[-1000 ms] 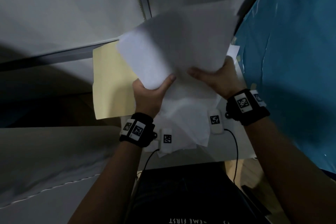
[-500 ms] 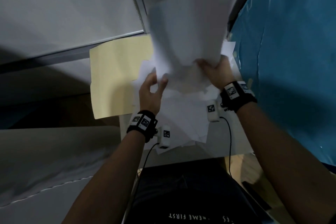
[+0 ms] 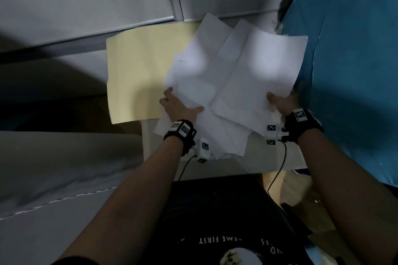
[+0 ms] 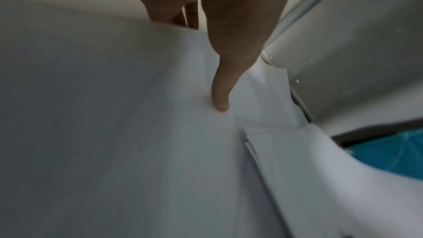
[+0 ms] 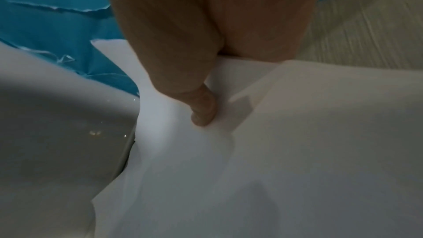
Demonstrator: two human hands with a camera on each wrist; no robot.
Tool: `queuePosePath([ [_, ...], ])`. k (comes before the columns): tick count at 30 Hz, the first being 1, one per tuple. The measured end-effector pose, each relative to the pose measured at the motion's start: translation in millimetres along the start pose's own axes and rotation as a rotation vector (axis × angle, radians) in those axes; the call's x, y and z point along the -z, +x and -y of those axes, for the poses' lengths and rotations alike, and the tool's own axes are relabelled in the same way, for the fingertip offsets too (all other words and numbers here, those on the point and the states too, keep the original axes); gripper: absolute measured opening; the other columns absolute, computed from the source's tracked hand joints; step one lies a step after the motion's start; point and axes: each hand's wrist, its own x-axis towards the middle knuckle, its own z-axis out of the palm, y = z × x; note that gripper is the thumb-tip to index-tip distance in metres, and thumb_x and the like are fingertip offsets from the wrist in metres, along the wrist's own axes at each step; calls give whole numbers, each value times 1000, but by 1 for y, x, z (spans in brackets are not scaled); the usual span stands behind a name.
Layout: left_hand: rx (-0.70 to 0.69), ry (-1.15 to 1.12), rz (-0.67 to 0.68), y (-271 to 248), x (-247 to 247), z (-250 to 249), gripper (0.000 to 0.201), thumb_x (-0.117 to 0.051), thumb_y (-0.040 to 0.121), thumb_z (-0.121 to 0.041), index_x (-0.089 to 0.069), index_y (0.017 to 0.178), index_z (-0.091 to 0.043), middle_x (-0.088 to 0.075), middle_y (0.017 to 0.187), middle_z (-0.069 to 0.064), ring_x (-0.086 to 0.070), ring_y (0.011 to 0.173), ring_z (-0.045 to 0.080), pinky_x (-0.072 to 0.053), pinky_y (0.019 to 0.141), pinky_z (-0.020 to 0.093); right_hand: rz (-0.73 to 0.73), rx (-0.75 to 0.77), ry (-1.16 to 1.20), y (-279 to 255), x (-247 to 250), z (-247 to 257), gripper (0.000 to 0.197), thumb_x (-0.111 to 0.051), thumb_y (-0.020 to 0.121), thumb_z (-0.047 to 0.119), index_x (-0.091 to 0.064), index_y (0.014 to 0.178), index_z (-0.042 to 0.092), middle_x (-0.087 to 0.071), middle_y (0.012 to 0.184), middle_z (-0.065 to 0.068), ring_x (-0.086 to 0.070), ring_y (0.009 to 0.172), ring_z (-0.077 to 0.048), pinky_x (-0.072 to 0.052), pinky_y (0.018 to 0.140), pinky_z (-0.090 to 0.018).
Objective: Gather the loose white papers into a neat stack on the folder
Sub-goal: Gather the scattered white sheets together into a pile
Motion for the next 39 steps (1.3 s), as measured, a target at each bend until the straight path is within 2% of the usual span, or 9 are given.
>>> queuePosePath([
  [4,-3,-46,76,5,1,-14,91,-99,63,-28,-41,133,-17,-55,119,3,-56,102,22,-49,86,31,60,-24,39,-4,-7,-3,58,-80,90,19,-56,140,0,-62,138,-15,-62,110,-26,-53,100,-40],
  [10,-257,441,118,24,-7,-29,41,-81,79,-45,-76,108,-17,-53,122,8,-51,117,36,-47,99,49,-9,86,64,-4,-14,8,49,-80,89,10,-60,133,-1,-66,125,-14,-65,110,-27,-53,96,-36],
  [15,-508,229,73,46,-15,-51,45,-87,75,-33,-76,110,-8,-59,123,13,-57,112,36,-52,96,45,-3,144,112,-1,-17,26,49,-84,86,14,-63,130,6,-69,114,-6,-68,101,-25,-56,88,-35],
  [23,-254,366,167,58,-25,-54,123,-101,57,-39,-31,154,-12,-39,150,9,-43,140,35,-44,113,48,-6,154,-36,5,-16,19,54,-83,85,10,-61,133,1,-68,120,-10,-64,100,-20,-51,89,-30],
  [26,-182,450,232,62,-23,-53,113,-94,61,-51,-34,152,-18,-49,148,9,-45,139,37,-40,113,53,-63,94,37,8,-2,-1,75,-86,81,22,-51,147,10,-64,126,-4,-64,112,-24,-52,98,-36],
  [30,-134,537,254,56,-22,-58,95,-89,67,-55,-48,140,-12,-39,148,12,-36,139,39,-35,113,53,-114,31,111,6,10,-13,59,-85,85,19,-61,136,2,-66,130,-15,-65,110,-28,-54,96,-40],
  [32,-183,406,286,52,-19,-57,83,-92,70,-43,-56,137,-9,-51,144,13,-47,136,37,-47,107,45,-106,16,127,2,14,-17,60,-85,84,19,-60,136,1,-66,130,-14,-65,109,-27,-53,96,-39],
  [35,-149,91,228,39,-2,-47,61,-97,67,-27,-64,117,-13,-68,114,4,-68,105,27,-54,77,28,-105,-8,136,1,18,-22,66,-88,81,24,-61,137,3,-66,131,-12,-66,112,-28,-54,98,-43],
  [39,-30,-68,205,18,26,-21,69,-100,61,-39,-70,121,-21,-69,111,-5,-68,96,17,-55,80,26,-98,-4,110,-1,17,-23,64,-87,83,21,-60,137,4,-65,135,-16,-63,110,-28,-52,97,-42],
])
